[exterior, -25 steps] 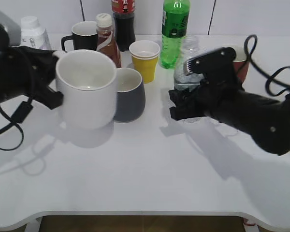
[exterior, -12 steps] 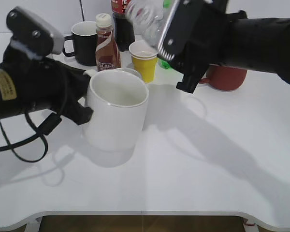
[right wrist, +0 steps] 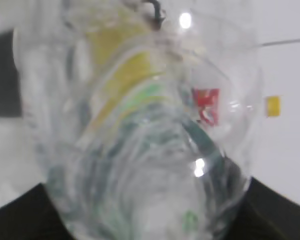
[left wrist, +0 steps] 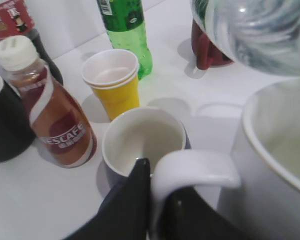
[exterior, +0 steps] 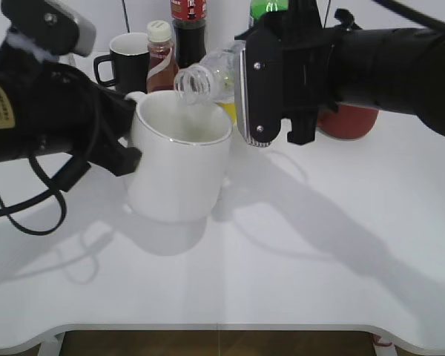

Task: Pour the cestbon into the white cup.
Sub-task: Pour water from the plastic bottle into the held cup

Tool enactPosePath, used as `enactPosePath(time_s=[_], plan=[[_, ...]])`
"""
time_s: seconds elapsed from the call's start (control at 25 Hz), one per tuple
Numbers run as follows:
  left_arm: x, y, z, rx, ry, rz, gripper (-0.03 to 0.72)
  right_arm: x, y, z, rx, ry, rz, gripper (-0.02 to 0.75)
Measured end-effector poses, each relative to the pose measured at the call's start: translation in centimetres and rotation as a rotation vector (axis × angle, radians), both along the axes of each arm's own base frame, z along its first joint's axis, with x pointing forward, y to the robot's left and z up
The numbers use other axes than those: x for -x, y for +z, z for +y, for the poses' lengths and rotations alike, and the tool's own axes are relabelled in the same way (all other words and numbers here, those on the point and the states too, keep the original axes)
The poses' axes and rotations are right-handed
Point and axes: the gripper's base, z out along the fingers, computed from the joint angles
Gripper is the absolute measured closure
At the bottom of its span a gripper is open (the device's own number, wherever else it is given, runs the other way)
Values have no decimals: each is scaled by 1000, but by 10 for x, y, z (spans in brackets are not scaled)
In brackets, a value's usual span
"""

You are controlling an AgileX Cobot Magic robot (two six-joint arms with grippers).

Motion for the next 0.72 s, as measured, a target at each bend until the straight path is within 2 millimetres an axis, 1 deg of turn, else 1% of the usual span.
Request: enactPosePath(time_s=[0.16,0.4,0.52,0.72], plan=[[3,6,3,3,4,-6,657,-2,8,1,42,33,-147,286],[4,3,4,-20,11,18,657,-5,22,1,41,29,-339,286],[4,3,4,-20,10,18,657,-5,24,1,52,29,-379,286],[5,4,4,-21,10,17,657,-6,25,0,60,15,-386,286]])
